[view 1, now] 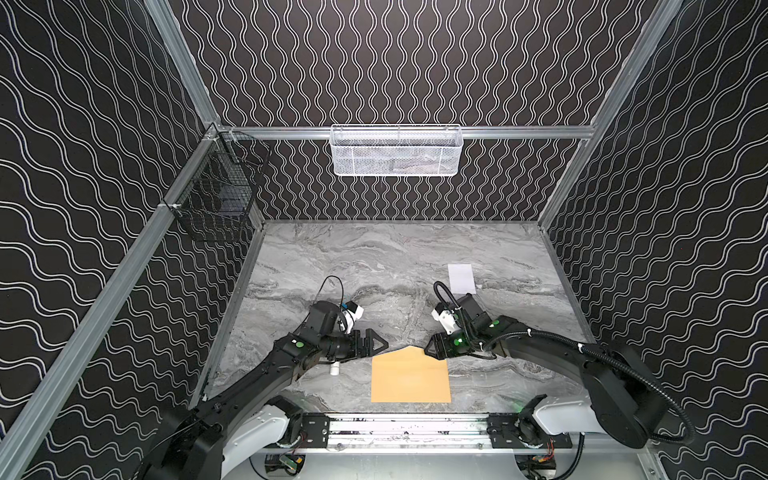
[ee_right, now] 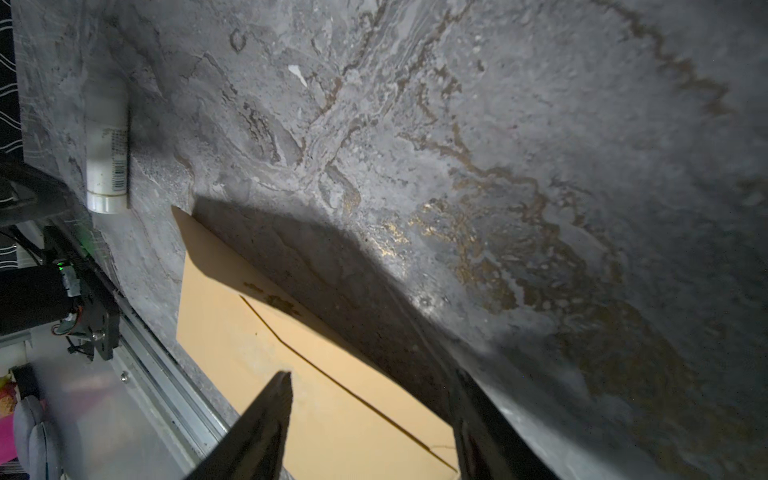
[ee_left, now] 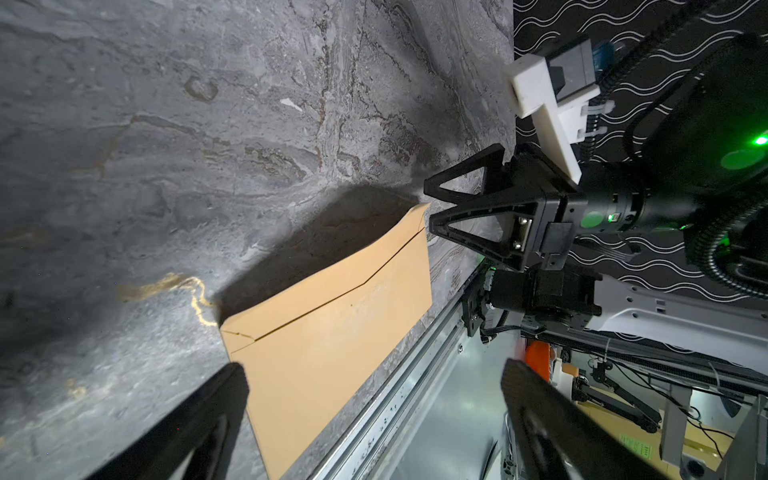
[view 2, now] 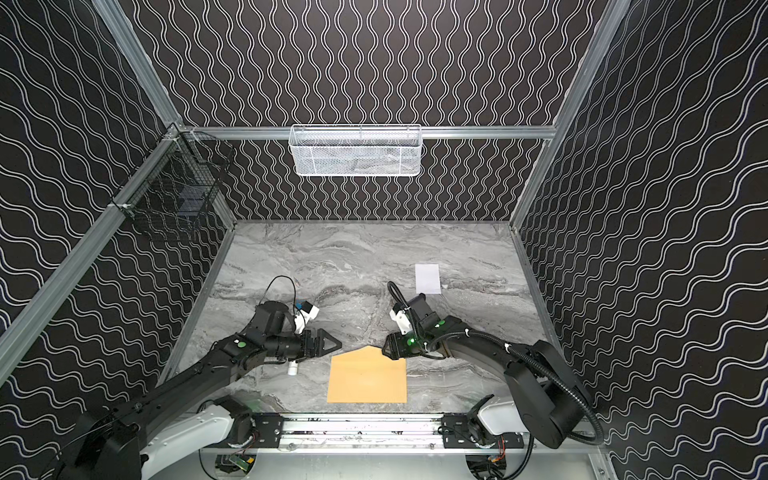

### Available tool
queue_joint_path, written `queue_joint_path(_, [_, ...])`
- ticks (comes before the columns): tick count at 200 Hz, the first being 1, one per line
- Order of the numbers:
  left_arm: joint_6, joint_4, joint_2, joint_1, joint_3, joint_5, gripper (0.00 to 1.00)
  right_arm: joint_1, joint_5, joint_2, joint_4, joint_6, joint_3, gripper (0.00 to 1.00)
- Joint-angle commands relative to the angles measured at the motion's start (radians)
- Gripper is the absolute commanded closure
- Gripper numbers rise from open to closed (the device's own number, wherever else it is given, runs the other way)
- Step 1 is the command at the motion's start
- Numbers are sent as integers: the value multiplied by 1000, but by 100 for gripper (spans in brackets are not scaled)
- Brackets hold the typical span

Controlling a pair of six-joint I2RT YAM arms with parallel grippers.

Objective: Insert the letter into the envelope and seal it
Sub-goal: 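Move both grippers down to the tan envelope's edges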

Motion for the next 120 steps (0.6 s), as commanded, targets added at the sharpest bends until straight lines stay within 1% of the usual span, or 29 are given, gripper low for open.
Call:
queue_joint_path(1, [-41,65,10,-1,-19,8,1,17,15,8,36,-15,-5,37])
queue_joint_path(45, [-64,120,52,-1,-36,12,1,83,54,38,53,-24,-5,39])
queue_joint_path(85, [-58,109,50,-1,-36,-3,1,114,104,58,46,-43,-3,47])
queue_joint_path(120, [-57,114,59,-1,-44,-6,1,126,100,47,65,-51,-12,56])
